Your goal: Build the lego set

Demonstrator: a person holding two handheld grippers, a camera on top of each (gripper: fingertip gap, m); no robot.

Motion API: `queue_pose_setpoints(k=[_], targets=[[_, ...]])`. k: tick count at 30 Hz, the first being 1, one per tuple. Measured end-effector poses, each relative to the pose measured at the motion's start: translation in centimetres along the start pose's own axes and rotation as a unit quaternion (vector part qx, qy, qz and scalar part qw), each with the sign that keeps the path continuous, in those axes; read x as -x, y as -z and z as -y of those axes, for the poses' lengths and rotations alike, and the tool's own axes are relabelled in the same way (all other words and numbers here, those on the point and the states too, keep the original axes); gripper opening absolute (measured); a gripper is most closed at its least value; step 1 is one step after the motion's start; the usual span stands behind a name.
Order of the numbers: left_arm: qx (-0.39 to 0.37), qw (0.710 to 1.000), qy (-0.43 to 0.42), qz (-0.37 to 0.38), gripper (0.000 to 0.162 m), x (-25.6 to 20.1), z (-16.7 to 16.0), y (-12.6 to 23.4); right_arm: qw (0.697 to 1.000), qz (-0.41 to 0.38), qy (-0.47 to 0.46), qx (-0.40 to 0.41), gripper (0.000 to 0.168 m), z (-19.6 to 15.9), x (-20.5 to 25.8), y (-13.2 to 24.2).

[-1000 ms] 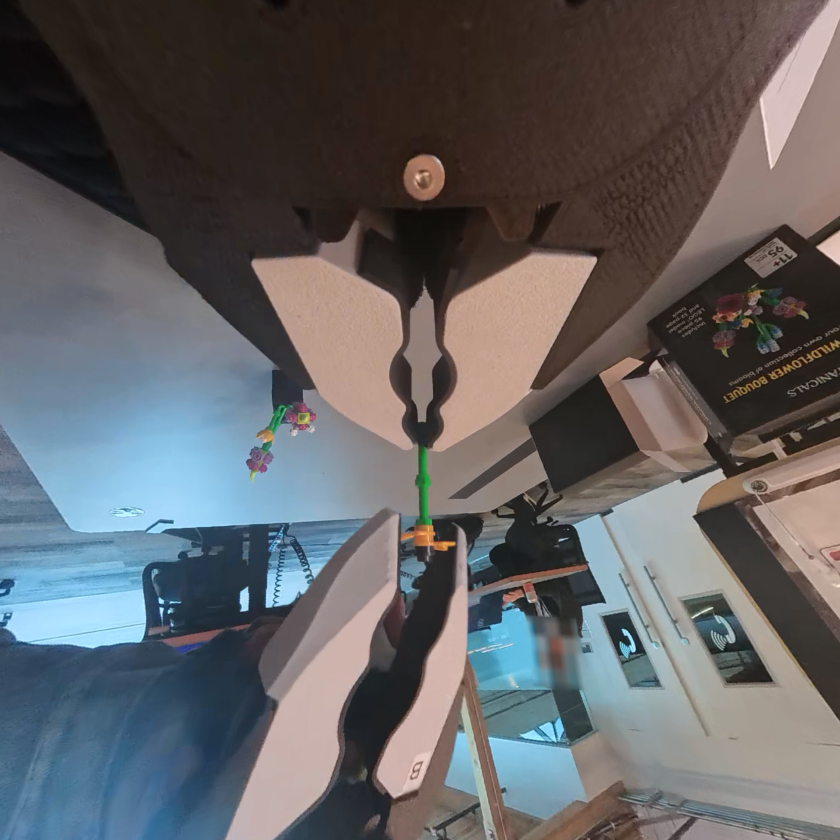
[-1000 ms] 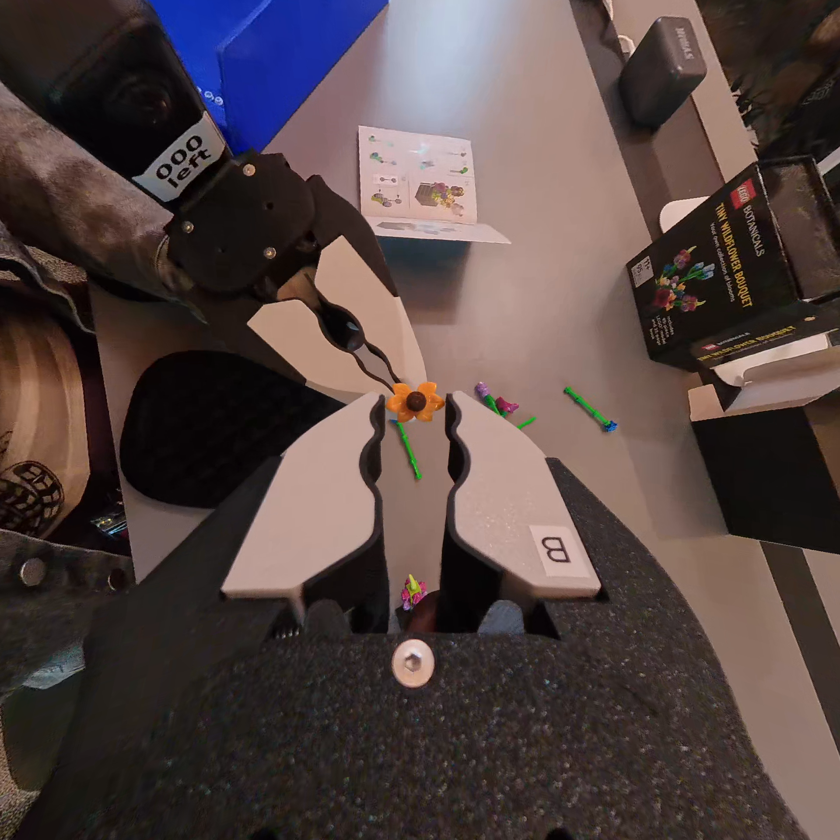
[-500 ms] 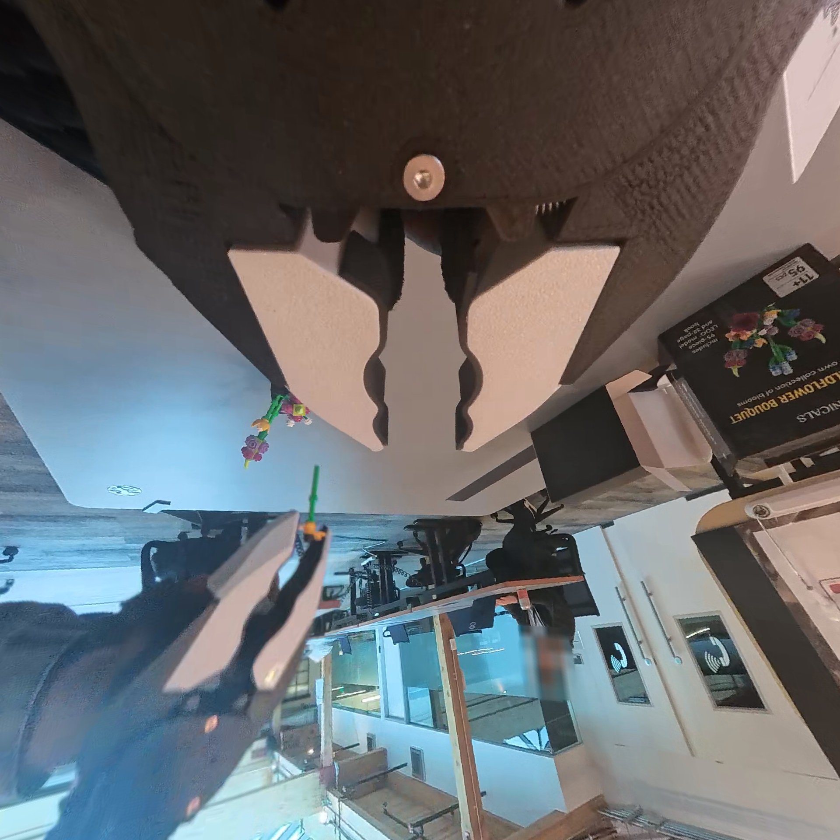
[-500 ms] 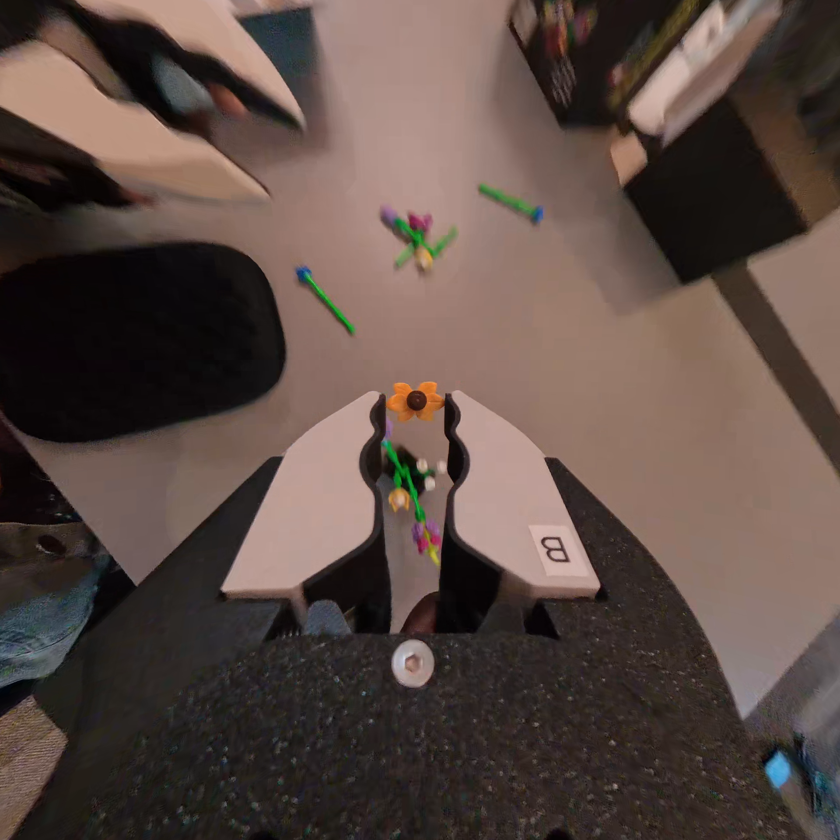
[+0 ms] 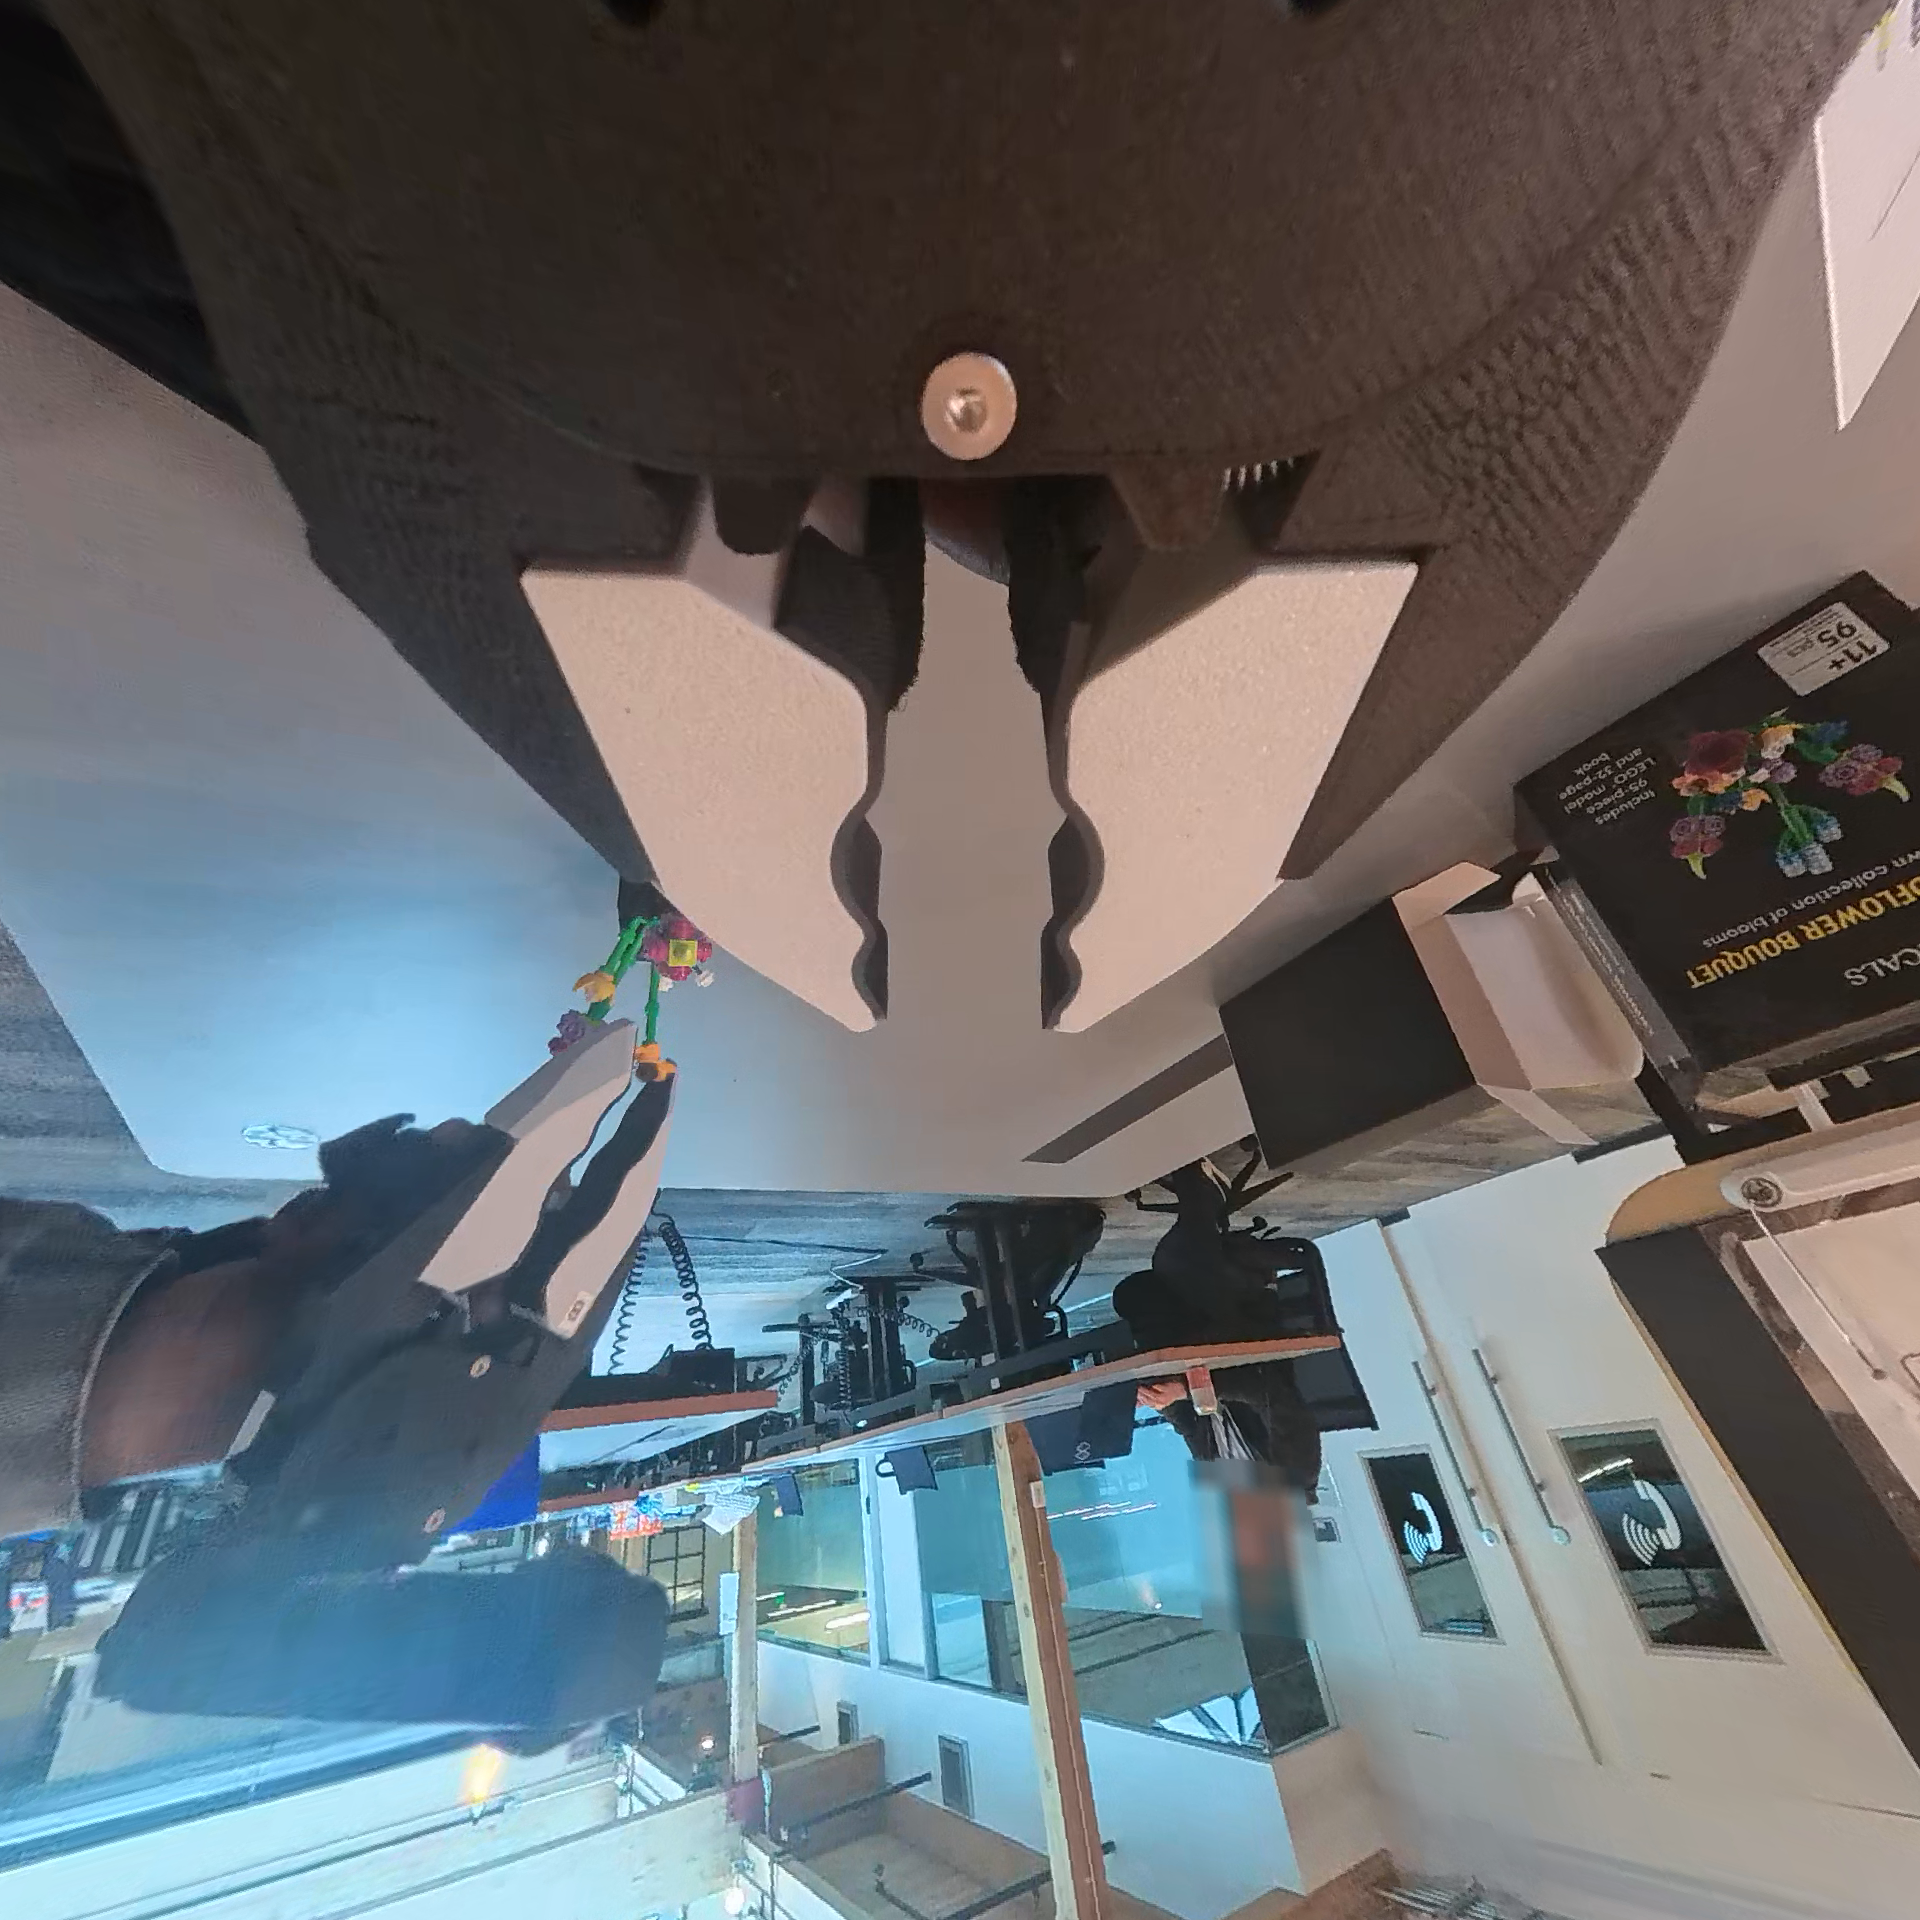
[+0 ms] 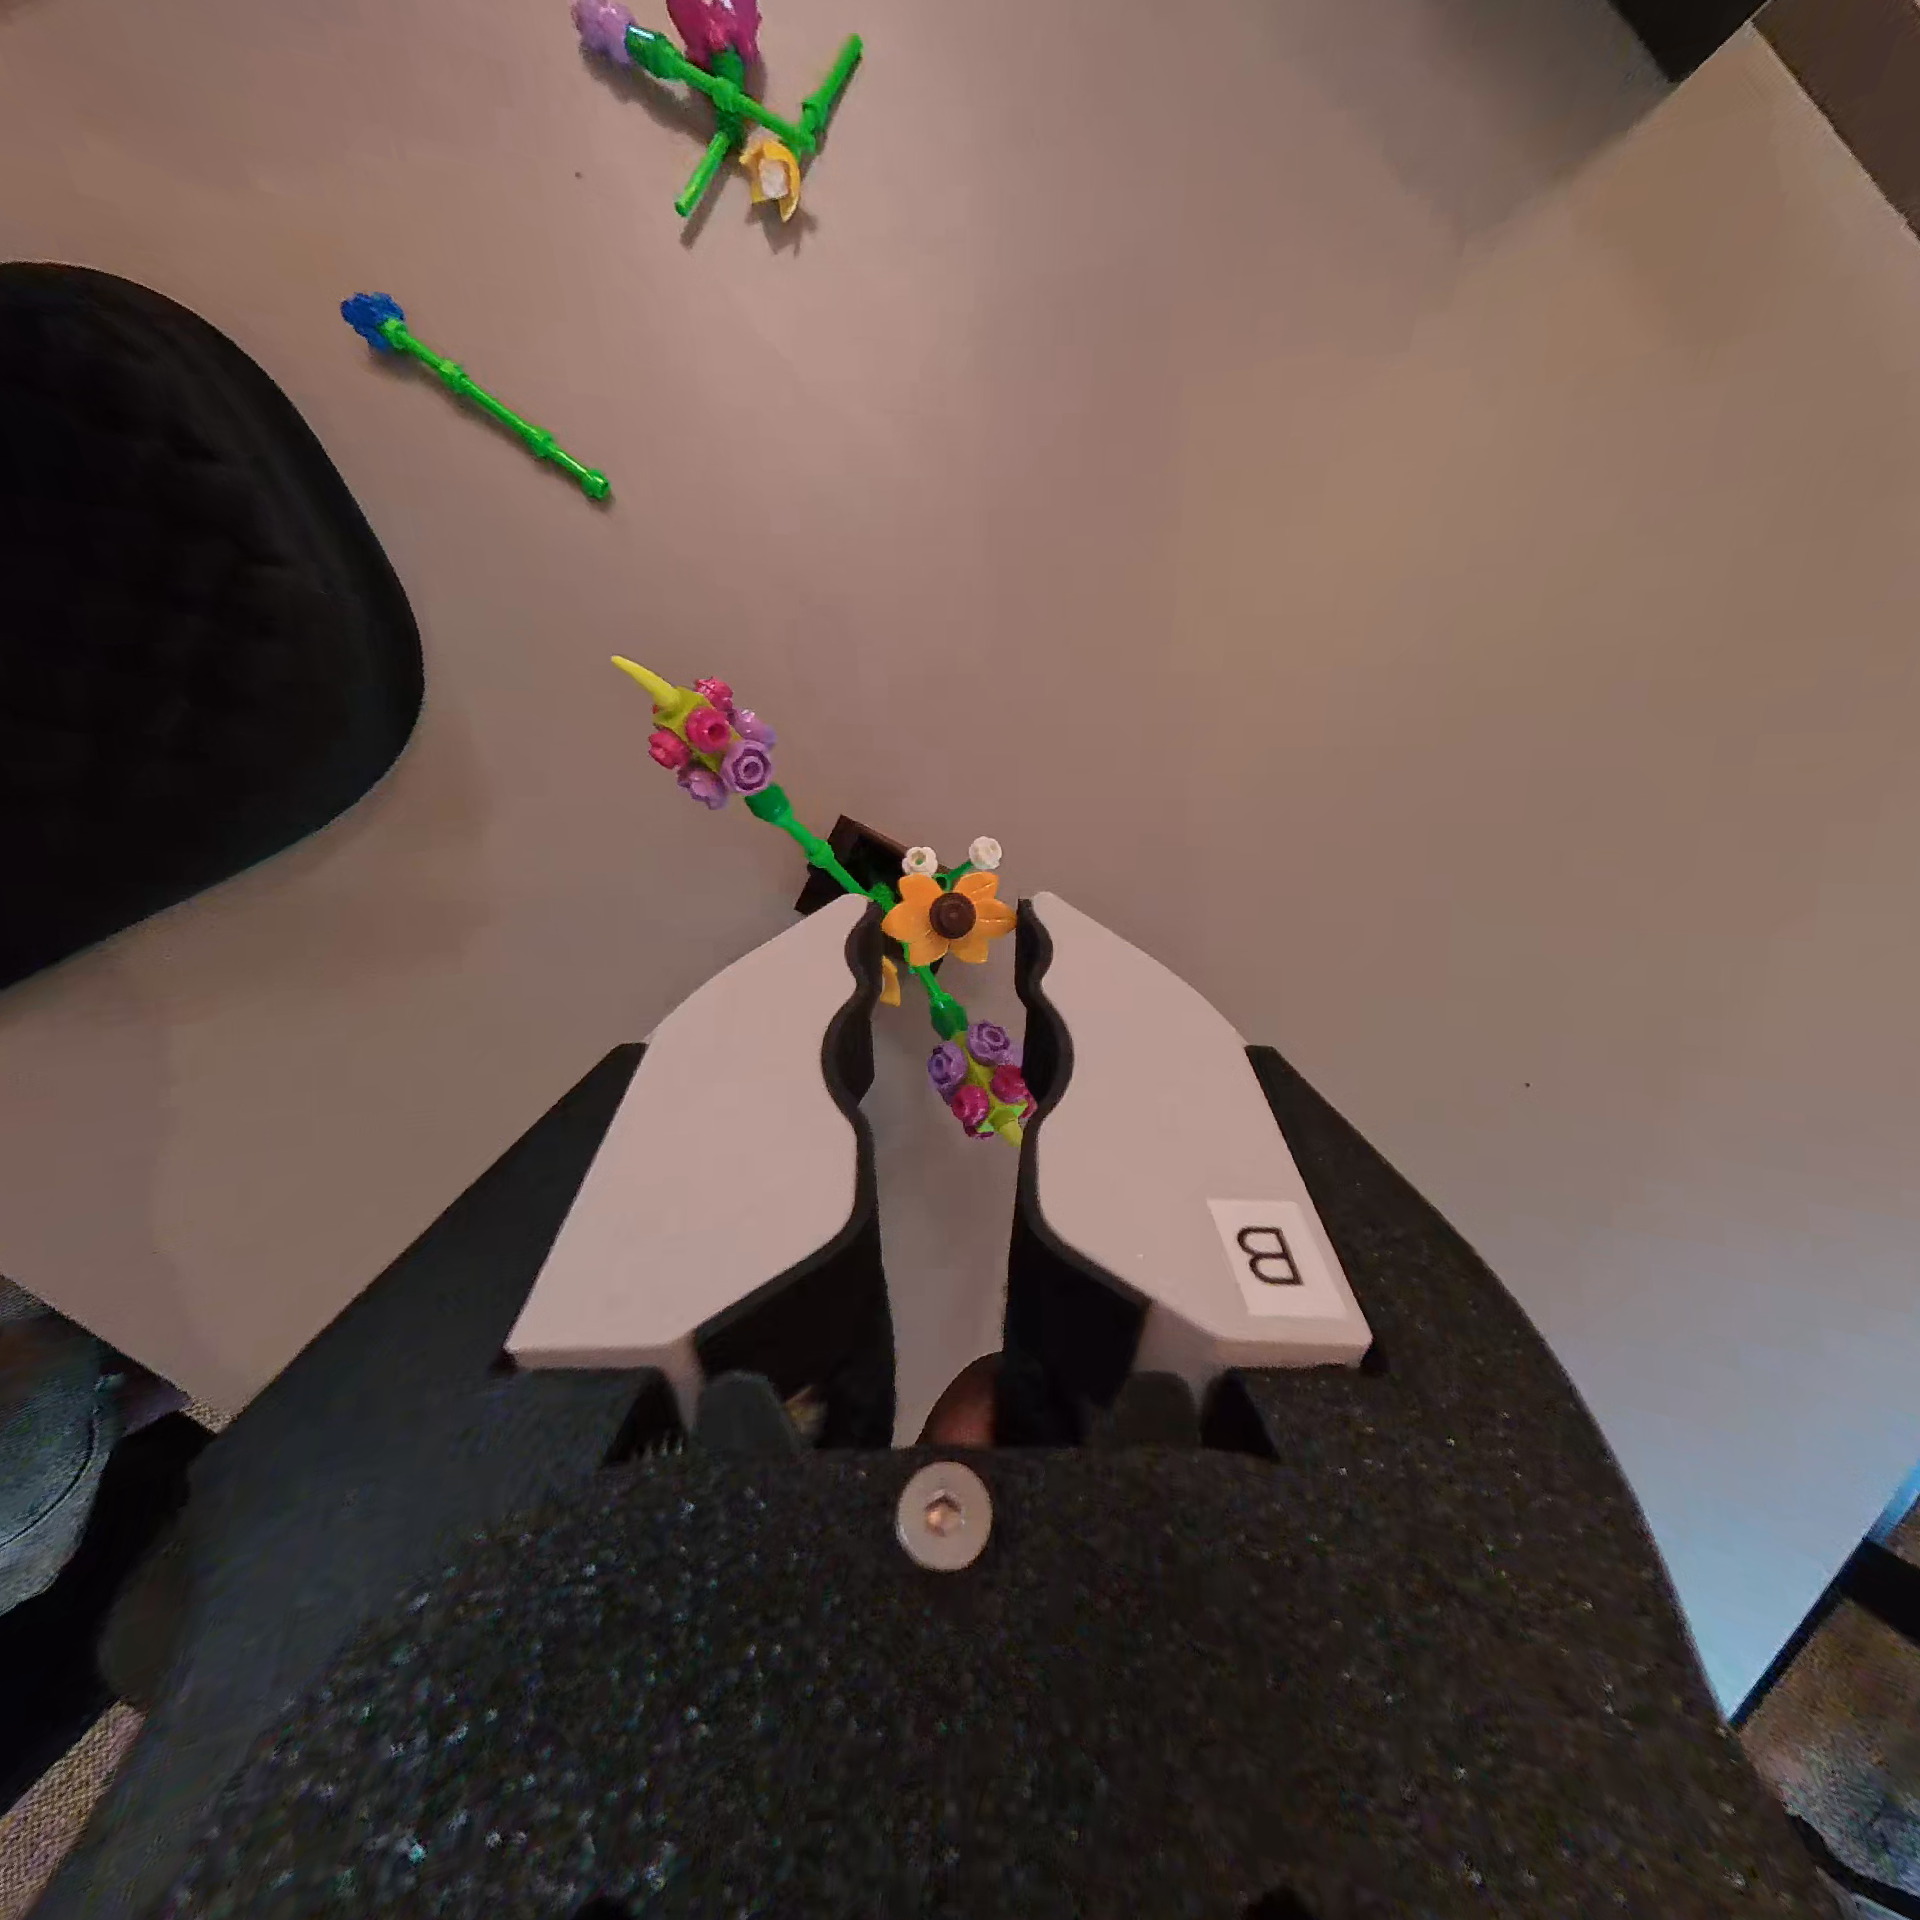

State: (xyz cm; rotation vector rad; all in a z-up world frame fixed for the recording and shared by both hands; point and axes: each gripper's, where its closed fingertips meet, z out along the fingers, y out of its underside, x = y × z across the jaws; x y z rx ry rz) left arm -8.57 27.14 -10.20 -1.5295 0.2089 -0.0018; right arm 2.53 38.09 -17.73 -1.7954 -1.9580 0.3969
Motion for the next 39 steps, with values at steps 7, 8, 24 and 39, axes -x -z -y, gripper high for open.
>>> queue_pose_setpoints(k=[7,8,24,39], targets=[[0.000,1.000,0.001,0.000,0.029,0.0,0.0,0.0,1.000,0.008,-0.010,0.012,0.024,-0.9,0.2,-0.9],[0.000,1.000,0.001,0.000,0.029,0.0,0.0,0.0,1.000,0.010,-0.009,0.016,0.024,-1.0,0.2,-1.0],[0.048,0.998,0.004,0.032,0.028,1.2,-1.4,0.0,0.999,0.028,-0.014,-0.009,0.032,0.8,-0.7,1.3],[0.083,0.988,0.087,0.102,0.077,4.2,-3.9,0.3,0.953,0.213,0.214,0.001,0.031,13.2,4.2,-6.6]])
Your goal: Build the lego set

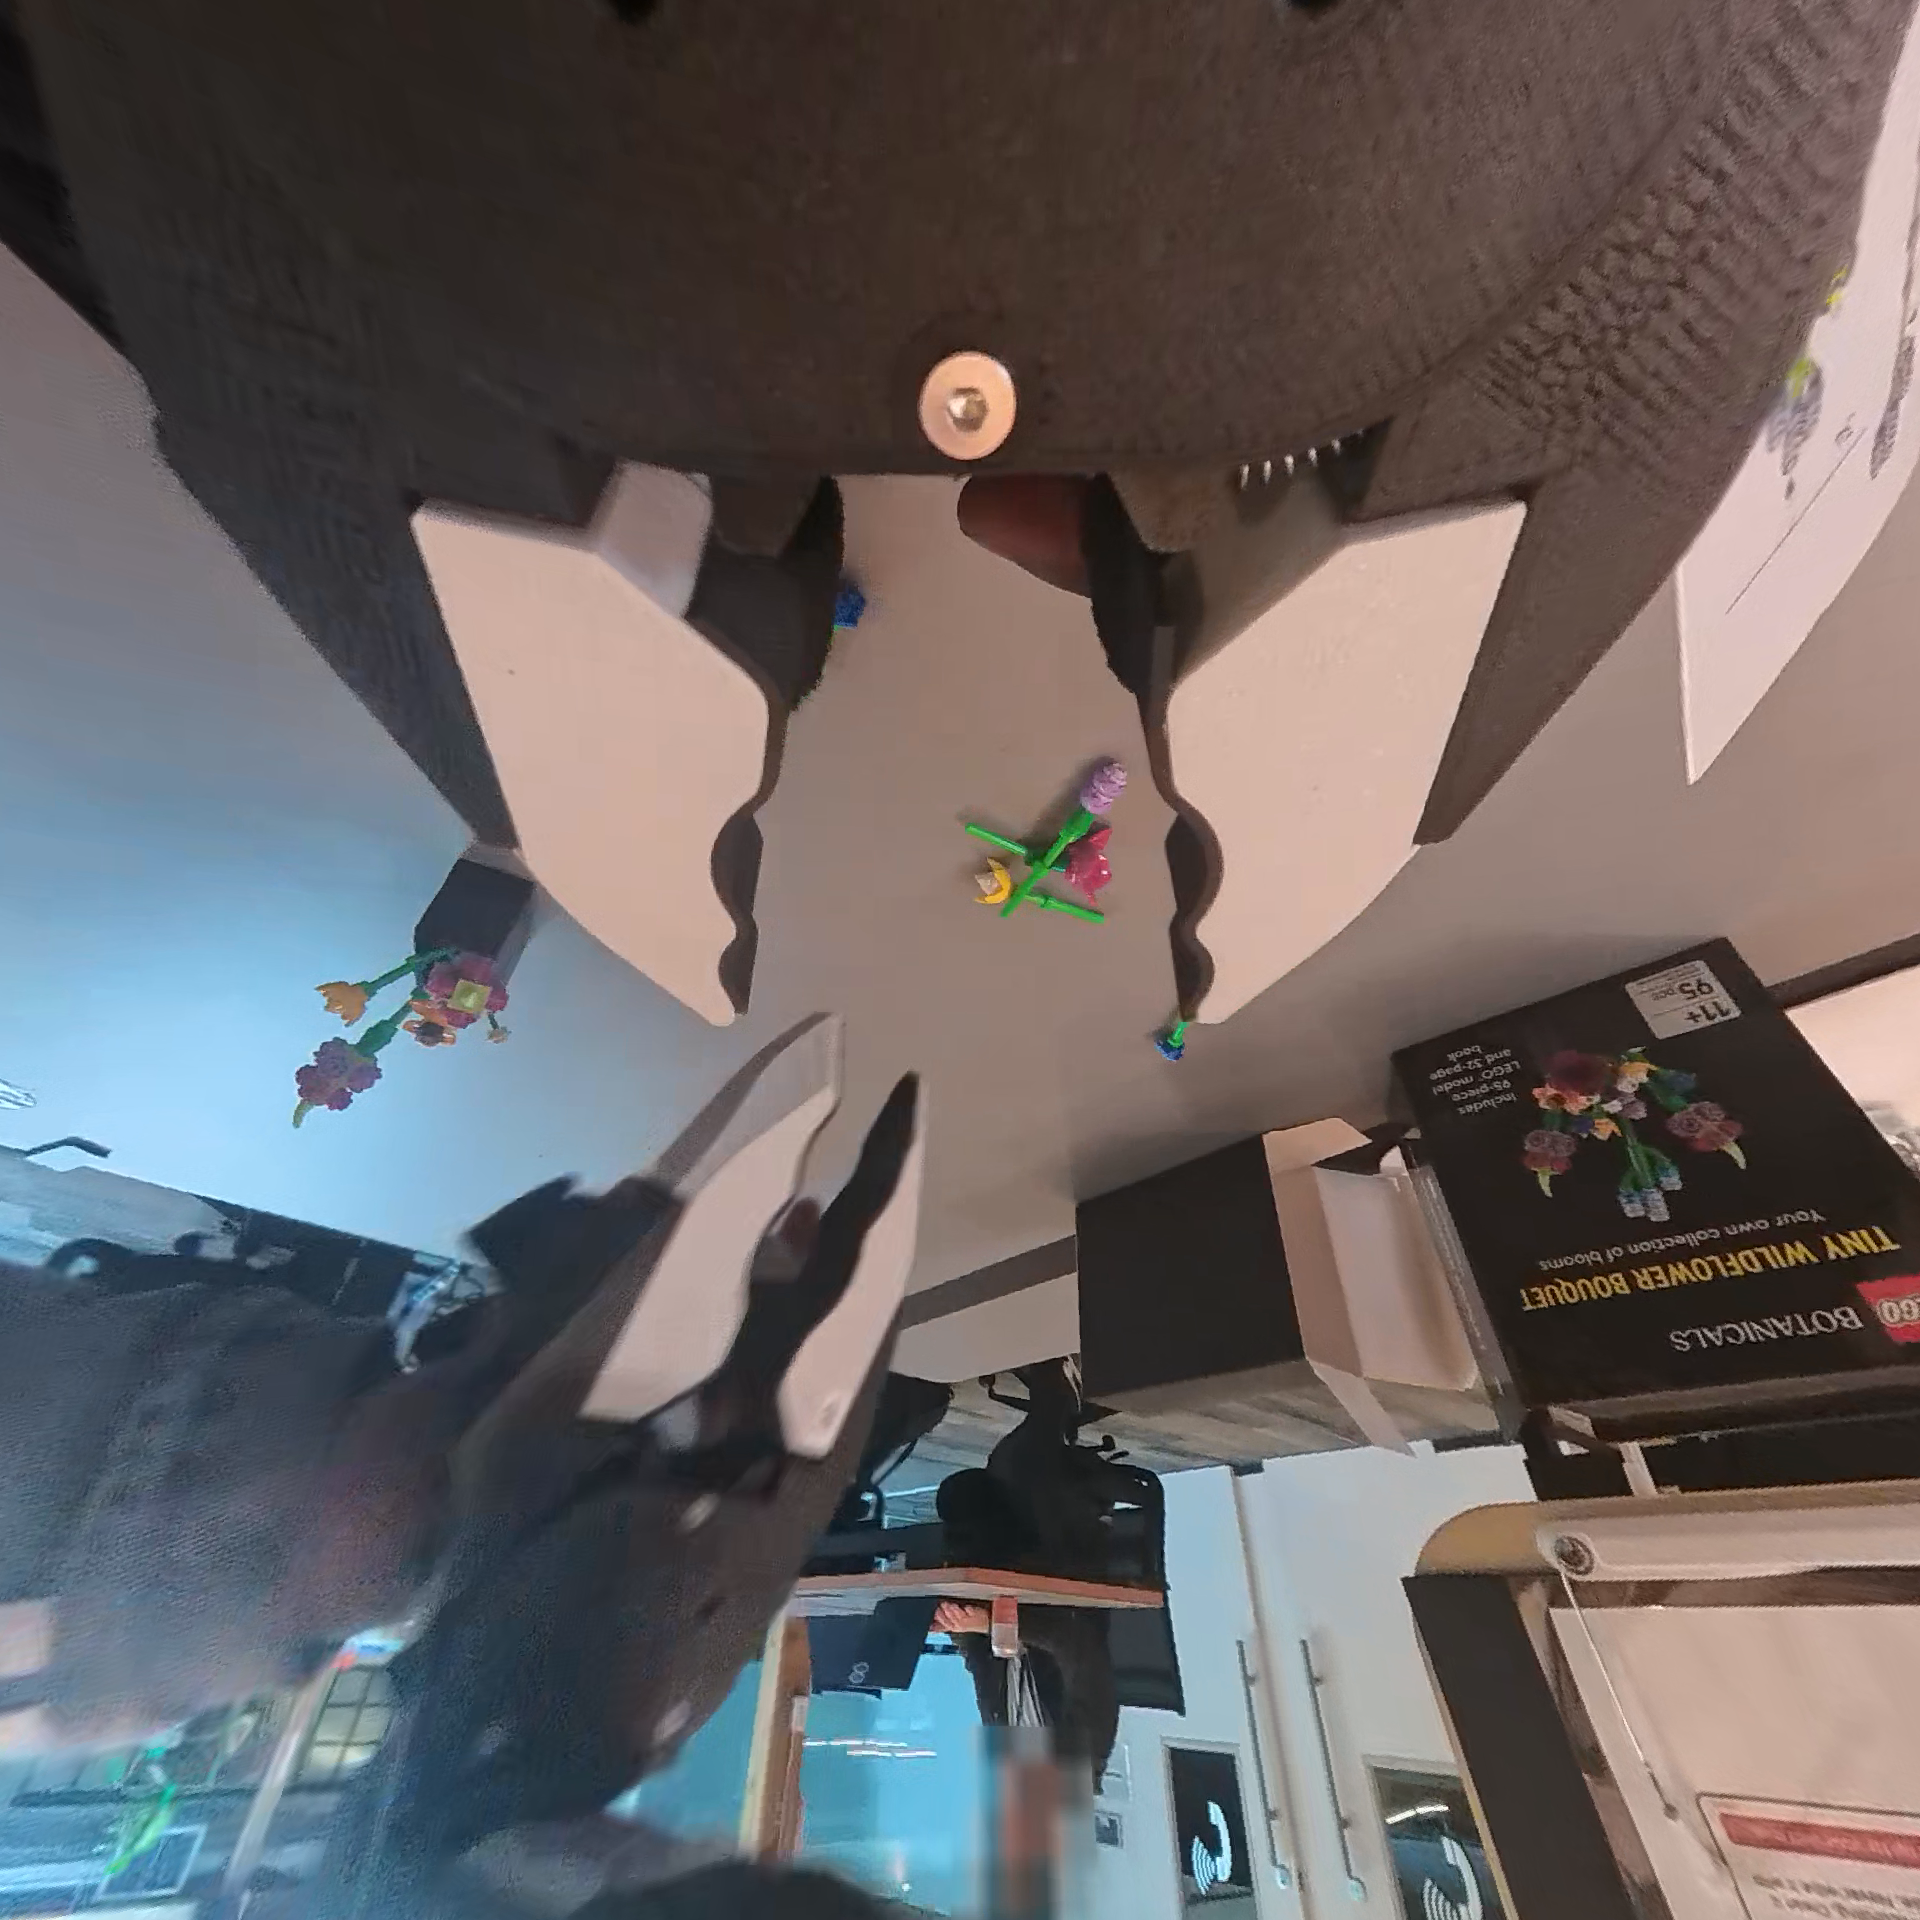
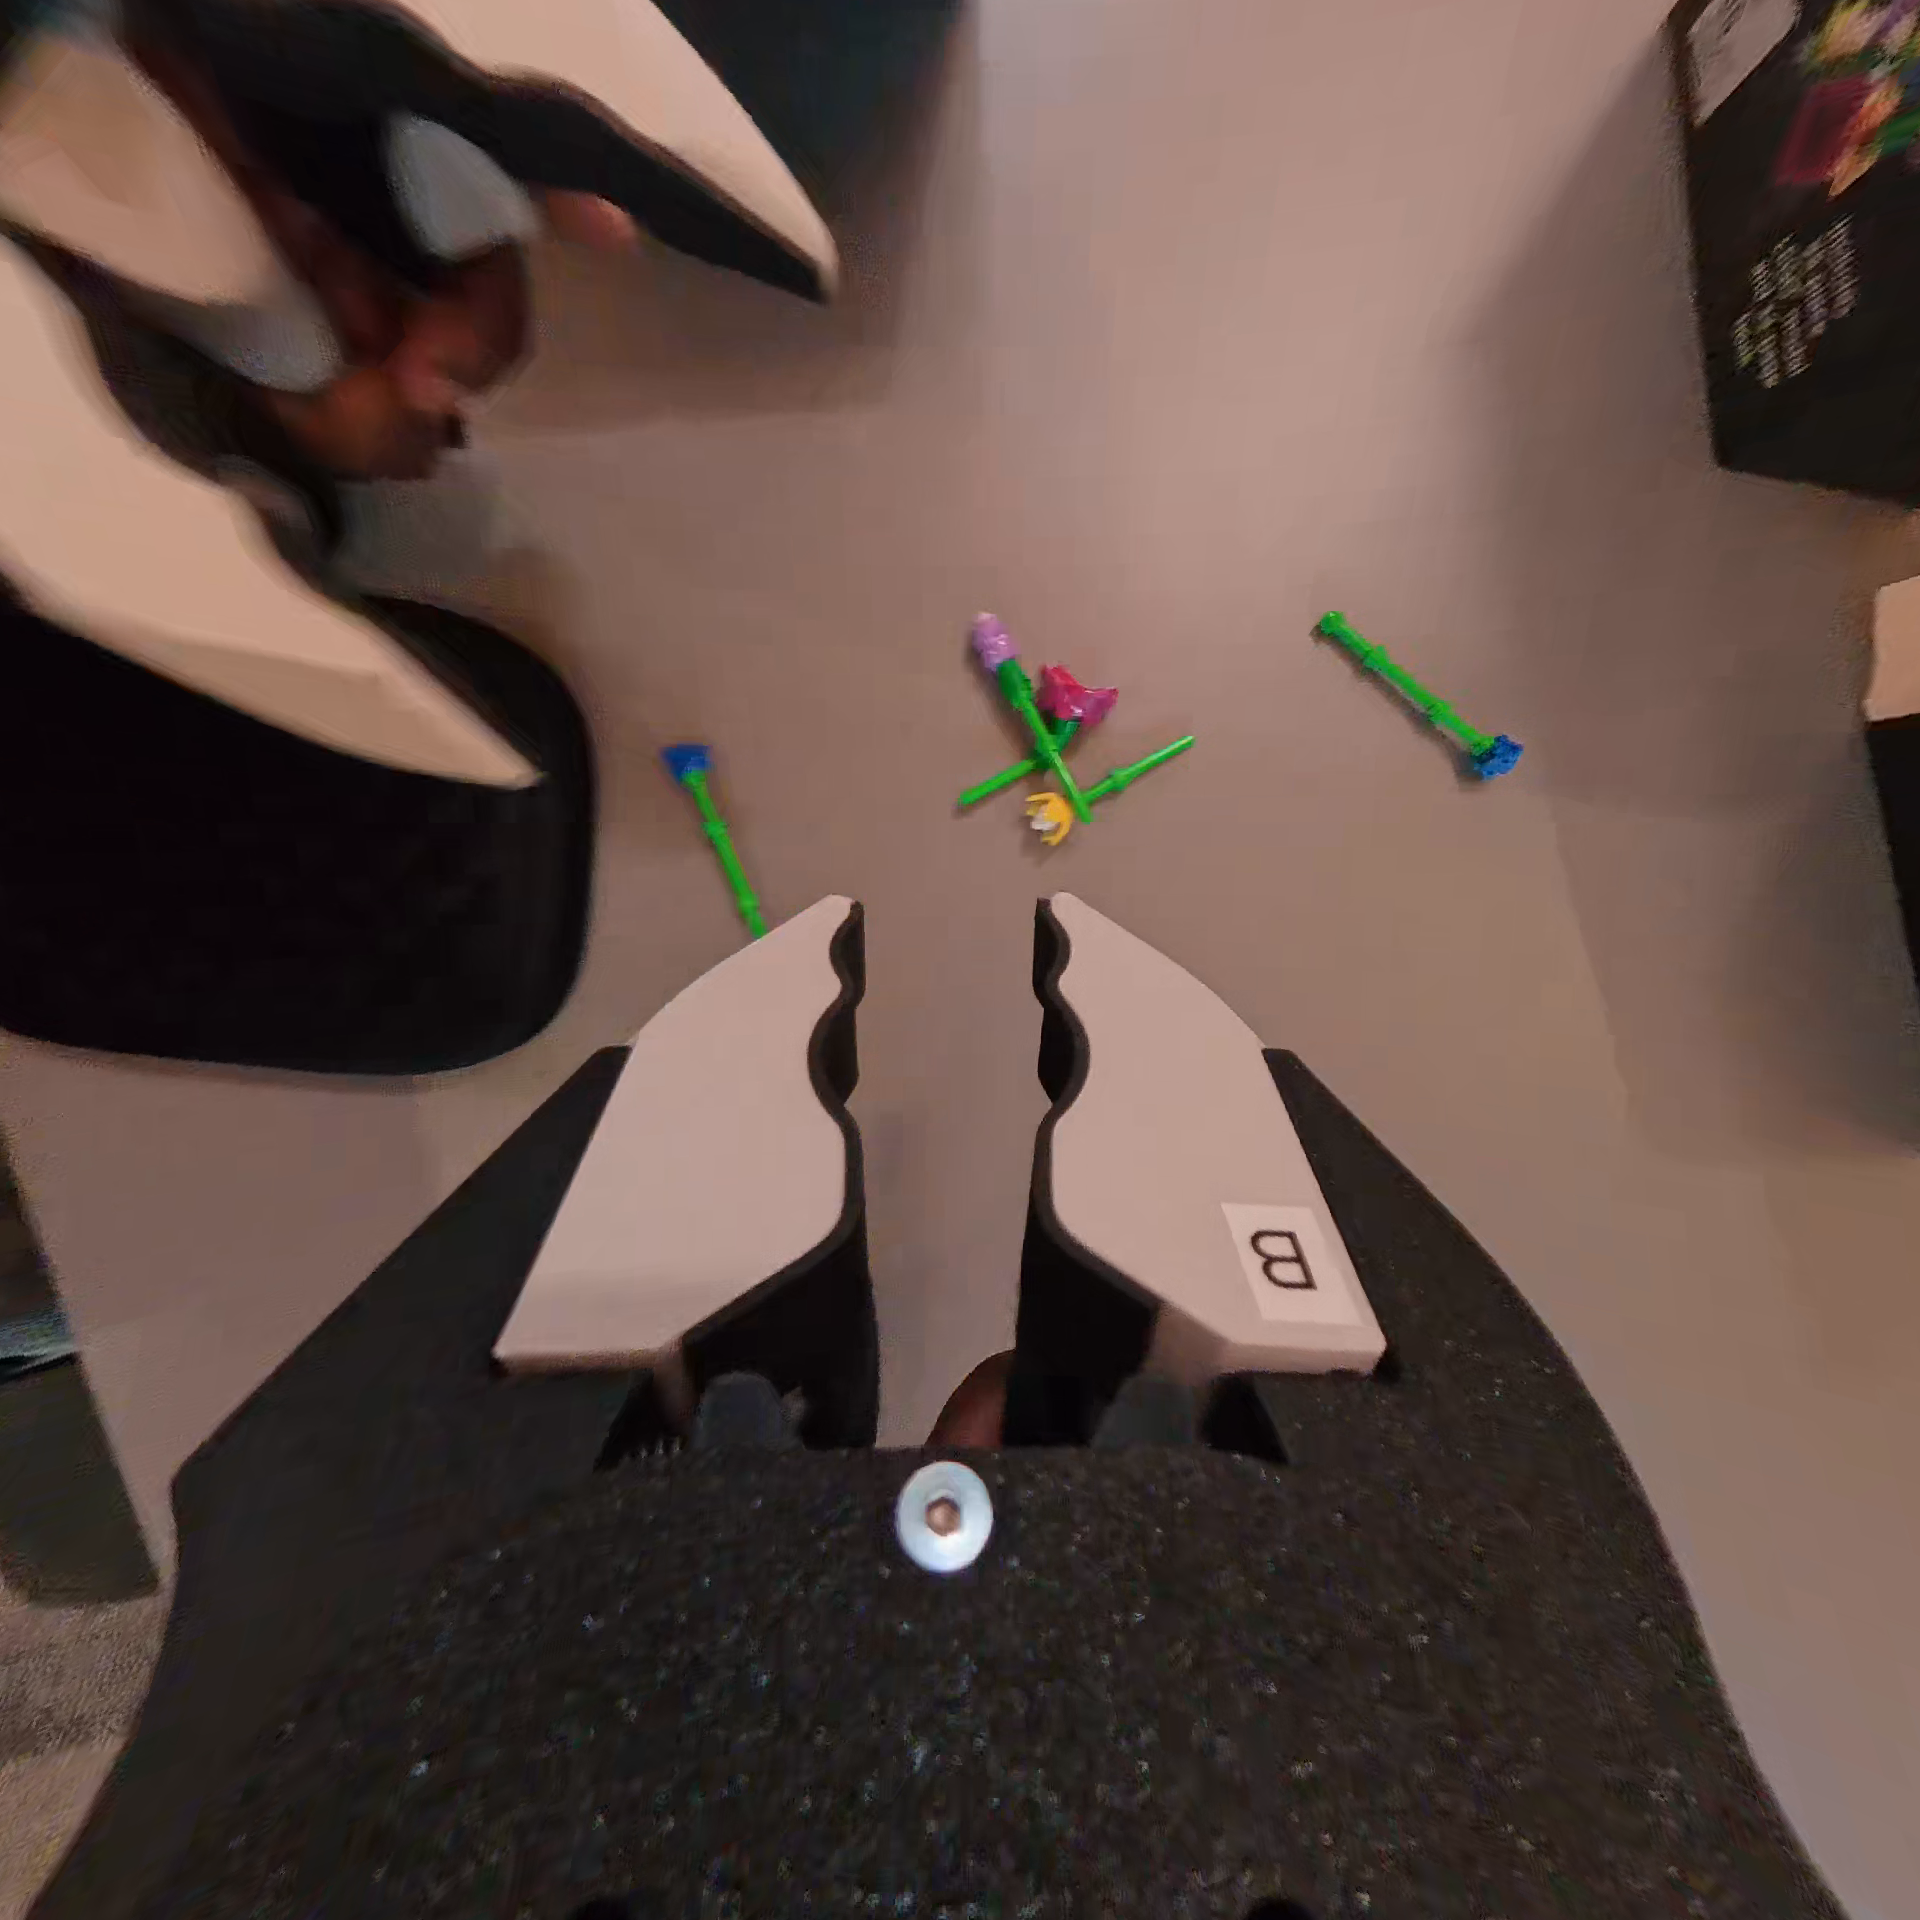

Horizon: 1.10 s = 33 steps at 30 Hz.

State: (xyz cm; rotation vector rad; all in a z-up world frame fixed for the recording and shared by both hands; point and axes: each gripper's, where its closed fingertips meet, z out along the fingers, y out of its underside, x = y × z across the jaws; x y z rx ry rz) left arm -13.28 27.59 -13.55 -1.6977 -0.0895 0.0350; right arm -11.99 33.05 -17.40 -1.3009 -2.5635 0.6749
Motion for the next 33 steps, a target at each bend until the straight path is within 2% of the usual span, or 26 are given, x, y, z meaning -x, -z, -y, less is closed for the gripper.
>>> queue_pose_setpoints(k=[4,11,15,20,24,26,28,30,33], targets=[[0.004,1.000,-0.001,0.008,0.076,0.5,-0.3,-0.1,0.998,0.007,-0.033,0.061,0.028,-1.1,-1.6,-3.9],[0.006,1.000,-0.002,0.013,0.072,0.8,-0.4,-0.2,0.991,-0.015,-0.130,0.042,0.041,-1.2,-2.2,-6.6],[0.007,1.000,-0.006,0.011,0.071,0.7,-0.5,-0.3,0.990,-0.044,-0.128,0.042,0.014,-1.6,-3.1,-7.0],[0.010,1.000,-0.021,0.010,0.071,0.6,-0.7,-0.4,0.993,-0.044,-0.095,0.055,0.013,-2.5,-3.0,-6.2],[0.021,0.999,-0.042,-0.003,0.066,0.3,-1.1,-0.6,0.993,-0.043,-0.073,0.076,0.013,-3.6,-2.5,-3.5],[0.035,0.995,-0.088,-0.017,0.057,-0.2,-1.7,-0.8,0.994,-0.020,-0.082,0.073,0.013,-3.6,-1.2,-1.5],[0.048,0.984,-0.169,-0.012,0.047,-0.7,-2.2,-1.0,0.992,0.065,-0.103,0.046,0.013,-2.5,2.0,0.4],[0.047,0.959,-0.279,0.008,0.042,-1.2,-2.3,-1.1,0.981,0.151,-0.118,0.026,0.013,-1.3,5.5,2.4],[0.021,0.910,-0.414,0.022,0.037,-2.9,-1.8,-0.9,0.970,0.213,-0.119,0.020,0.013,-0.3,8.8,4.1]])
